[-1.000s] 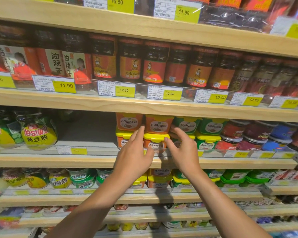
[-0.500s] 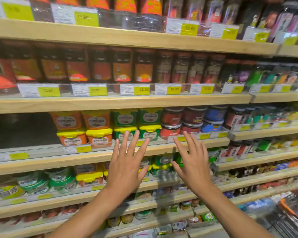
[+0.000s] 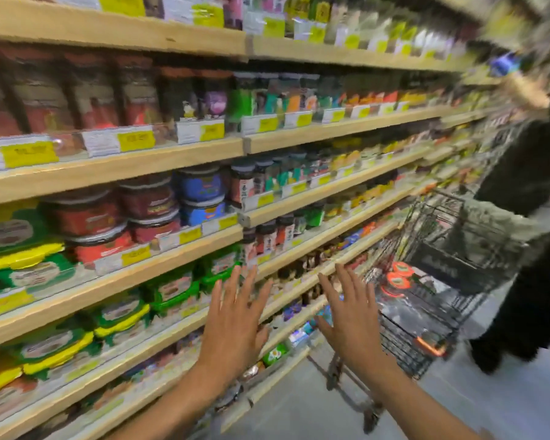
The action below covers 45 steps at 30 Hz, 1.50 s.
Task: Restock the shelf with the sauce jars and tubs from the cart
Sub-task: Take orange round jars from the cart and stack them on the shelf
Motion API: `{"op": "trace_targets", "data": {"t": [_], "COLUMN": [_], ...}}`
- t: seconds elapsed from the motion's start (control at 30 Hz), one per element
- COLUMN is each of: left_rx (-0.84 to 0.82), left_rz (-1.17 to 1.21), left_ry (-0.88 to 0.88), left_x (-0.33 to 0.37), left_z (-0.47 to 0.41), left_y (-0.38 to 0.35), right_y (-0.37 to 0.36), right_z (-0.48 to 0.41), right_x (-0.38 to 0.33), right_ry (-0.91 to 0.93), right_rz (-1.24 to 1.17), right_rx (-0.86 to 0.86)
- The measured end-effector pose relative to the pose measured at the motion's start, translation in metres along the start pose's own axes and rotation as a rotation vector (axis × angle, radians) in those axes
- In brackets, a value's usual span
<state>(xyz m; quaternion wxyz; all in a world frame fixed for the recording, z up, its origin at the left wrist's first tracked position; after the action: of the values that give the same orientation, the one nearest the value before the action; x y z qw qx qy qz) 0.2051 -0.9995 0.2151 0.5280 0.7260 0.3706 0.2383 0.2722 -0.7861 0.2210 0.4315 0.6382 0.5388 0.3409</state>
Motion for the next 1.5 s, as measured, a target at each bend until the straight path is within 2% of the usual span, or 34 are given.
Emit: {"op": "trace_targets", "data": {"t": [0.2,0.37,0.7,0.87,1.03,1.23,1.5], "left_rx": [-0.044,-0.154,-0.246,-0.397,-0.494,-0.590,-0.728], "left_rz": [0.090,0.149,0.273,0.305,0.341,0.342,0.385], "left_ry": [-0.154,-0.245,-0.411,-0.466,-0.478,-0.408,-0.172], "left_x": [0.082,0.138,0.239,0.283,0.313,0.353,0.438], "left_z": [-0.077,-0.154,-0.316,-0.369,-0.411,-0.462,-0.535], "left_y": [-0.061,-0.120,-0.210,-0.251,-0.290,-0.351,-0.444], "right_y": [-0.025,-0.052,-0.098,-0.126,-0.162,-0.222,-0.300], "right_z": [0.008,0.000,-0.061,-0.083,-0.099,-0.121,-0.169], "right_x": [0.111,0.200,0.350,0.402,0.453,0.526,0.653], "right_ry": [-0.219,-0.396,-0.585,-0.661,-0.697,-0.667,-0.518], "right_rz": [0.091,0.125,0.134,0.083,0.032,-0.027,-0.109], "right_rx": [-0.089,-0.147,-0.218,-0.256,-0.316,-0.450,-0.619]}}
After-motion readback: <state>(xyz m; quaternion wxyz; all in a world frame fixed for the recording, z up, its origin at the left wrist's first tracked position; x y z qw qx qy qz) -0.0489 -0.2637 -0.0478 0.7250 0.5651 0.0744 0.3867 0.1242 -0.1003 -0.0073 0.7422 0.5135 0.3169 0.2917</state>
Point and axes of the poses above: each hand's wrist, its own z-axis away from the middle knuckle, its own y-axis out of the back of the hand, x = y × z, the point moved 4 cm from there along -z, towards the middle knuckle
